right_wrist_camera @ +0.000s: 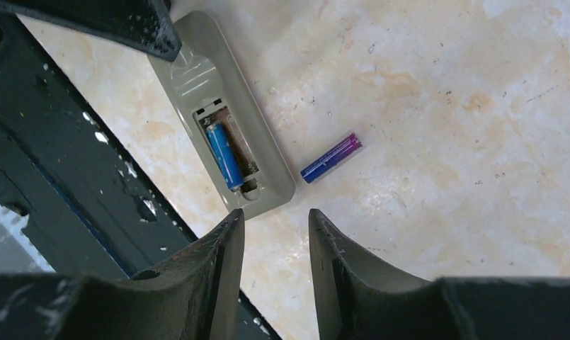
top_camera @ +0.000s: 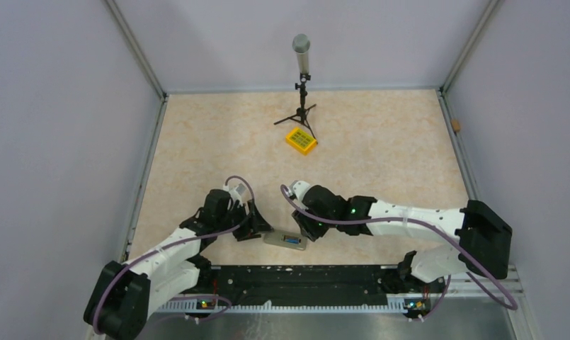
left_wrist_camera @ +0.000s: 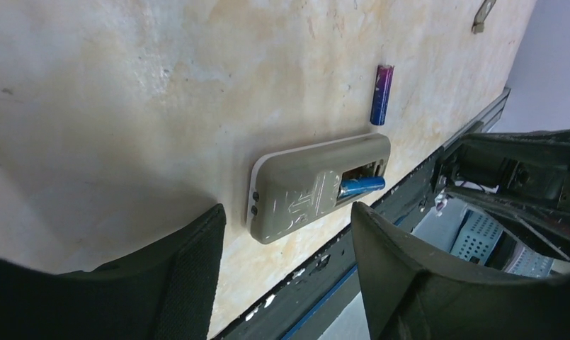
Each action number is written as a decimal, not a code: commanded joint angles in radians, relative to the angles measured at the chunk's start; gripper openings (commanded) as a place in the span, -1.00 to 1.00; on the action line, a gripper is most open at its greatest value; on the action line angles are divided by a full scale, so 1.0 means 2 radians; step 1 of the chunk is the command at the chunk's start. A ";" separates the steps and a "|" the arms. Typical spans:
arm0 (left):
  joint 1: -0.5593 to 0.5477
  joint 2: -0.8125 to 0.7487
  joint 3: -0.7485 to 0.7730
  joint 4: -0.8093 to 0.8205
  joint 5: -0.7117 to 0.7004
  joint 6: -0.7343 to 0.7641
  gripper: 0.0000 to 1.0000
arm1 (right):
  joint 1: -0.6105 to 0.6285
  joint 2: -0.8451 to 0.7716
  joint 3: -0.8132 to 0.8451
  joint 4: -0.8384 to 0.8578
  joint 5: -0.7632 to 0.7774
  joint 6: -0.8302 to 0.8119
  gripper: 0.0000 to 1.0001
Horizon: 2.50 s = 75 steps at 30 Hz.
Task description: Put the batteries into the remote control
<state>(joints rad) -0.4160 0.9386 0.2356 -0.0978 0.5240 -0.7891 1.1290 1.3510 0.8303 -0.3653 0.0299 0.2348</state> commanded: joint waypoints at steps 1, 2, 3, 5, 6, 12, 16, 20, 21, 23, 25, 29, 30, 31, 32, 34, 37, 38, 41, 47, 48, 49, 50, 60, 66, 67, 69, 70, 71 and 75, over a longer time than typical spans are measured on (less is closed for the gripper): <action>-0.012 -0.009 -0.016 0.015 0.014 0.011 0.31 | -0.001 -0.022 -0.011 0.036 0.022 0.051 -0.24; -0.016 -0.010 -0.017 0.014 0.013 0.010 0.28 | -0.001 -0.023 -0.013 0.039 0.025 0.055 -0.24; -0.019 -0.010 -0.019 0.015 0.011 0.009 0.24 | -0.001 -0.023 -0.016 0.040 0.027 0.059 -0.25; -0.027 -0.009 -0.022 0.017 0.010 0.006 0.20 | -0.001 -0.022 -0.020 0.045 0.030 0.067 -0.25; -0.030 -0.009 -0.024 0.019 0.007 0.004 0.18 | -0.001 -0.024 -0.022 0.047 0.032 0.070 -0.25; -0.042 -0.004 -0.030 0.033 -0.002 -0.001 0.03 | -0.001 -0.030 -0.030 0.060 0.031 0.080 -0.25; -0.052 0.011 -0.027 0.045 -0.004 -0.007 -0.06 | -0.001 -0.027 -0.030 0.064 0.029 0.089 -0.25; -0.063 0.022 -0.026 0.064 -0.005 -0.011 -0.11 | -0.001 -0.028 -0.032 0.065 0.031 0.099 -0.25; -0.066 0.023 -0.025 0.065 -0.006 -0.012 -0.12 | -0.001 -0.028 -0.032 0.063 0.032 0.103 -0.25; -0.070 0.025 -0.025 0.066 -0.008 -0.014 -0.14 | -0.001 -0.028 -0.032 0.060 0.033 0.111 -0.25; -0.078 0.026 -0.023 0.068 -0.010 -0.017 -0.16 | -0.001 -0.027 -0.030 0.054 0.034 0.121 -0.25; -0.089 0.024 -0.019 0.065 -0.015 -0.019 -0.13 | -0.001 -0.025 -0.028 0.042 0.030 0.146 -0.25; -0.090 0.022 -0.019 0.060 -0.017 -0.018 -0.05 | -0.001 -0.025 -0.028 0.041 0.028 0.151 -0.25; -0.090 0.020 -0.016 0.053 -0.023 -0.014 0.03 | -0.001 -0.025 -0.029 0.039 0.028 0.157 -0.25; -0.090 0.015 -0.012 0.035 -0.032 -0.008 0.06 | -0.001 -0.024 -0.030 0.039 0.027 0.162 -0.25; -0.090 0.005 -0.005 0.010 -0.052 0.003 0.16 | -0.001 -0.024 -0.033 0.040 0.026 0.168 -0.25; -0.090 -0.002 0.006 -0.007 -0.070 0.017 0.22 | -0.001 -0.024 -0.036 0.041 0.028 0.175 -0.25; -0.090 0.000 0.009 -0.009 -0.072 0.020 0.22 | -0.001 -0.024 -0.037 0.042 0.028 0.176 -0.25; -0.090 0.019 0.019 -0.010 -0.076 0.027 0.20 | -0.001 -0.025 -0.039 0.044 0.031 0.180 -0.26; -0.090 0.051 0.021 0.013 -0.056 0.029 -0.02 | -0.001 -0.024 -0.042 0.045 0.028 0.185 -0.26; -0.090 0.053 0.020 0.016 -0.052 0.028 -0.05 | -0.001 -0.024 -0.043 0.046 0.026 0.186 -0.26; -0.090 0.054 0.018 0.018 -0.050 0.027 -0.08 | -0.001 -0.025 -0.044 0.049 0.023 0.187 -0.26; -0.090 0.055 0.016 0.022 -0.047 0.025 -0.09 | -0.001 -0.025 -0.046 0.051 0.020 0.190 -0.26; -0.092 0.046 -0.002 0.038 -0.033 0.014 -0.20 | -0.001 -0.004 -0.039 0.044 0.003 0.219 -0.33; -0.096 0.041 -0.008 0.044 -0.031 0.008 -0.26 | -0.001 0.005 -0.042 0.052 -0.013 0.234 -0.38; -0.096 0.040 -0.009 0.044 -0.031 0.007 -0.26 | -0.001 0.006 -0.043 0.053 -0.013 0.236 -0.38; -0.098 0.038 -0.010 0.045 -0.031 0.006 -0.27 | -0.001 0.009 -0.043 0.053 -0.013 0.239 -0.40; -0.098 0.037 -0.011 0.045 -0.030 0.005 -0.28 | -0.001 0.010 -0.043 0.054 -0.013 0.241 -0.41; -0.098 0.036 -0.012 0.045 -0.030 0.004 -0.28 | -0.001 0.012 -0.043 0.055 -0.020 0.243 -0.43; -0.099 0.031 -0.015 0.045 -0.029 0.001 -0.29 | -0.001 0.017 -0.043 0.056 -0.026 0.247 -0.50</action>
<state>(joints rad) -0.6041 1.0176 0.2302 -0.0216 0.4561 -0.7856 1.1290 1.3727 0.7456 -0.2764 -0.0029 0.7044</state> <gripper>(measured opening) 0.362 0.265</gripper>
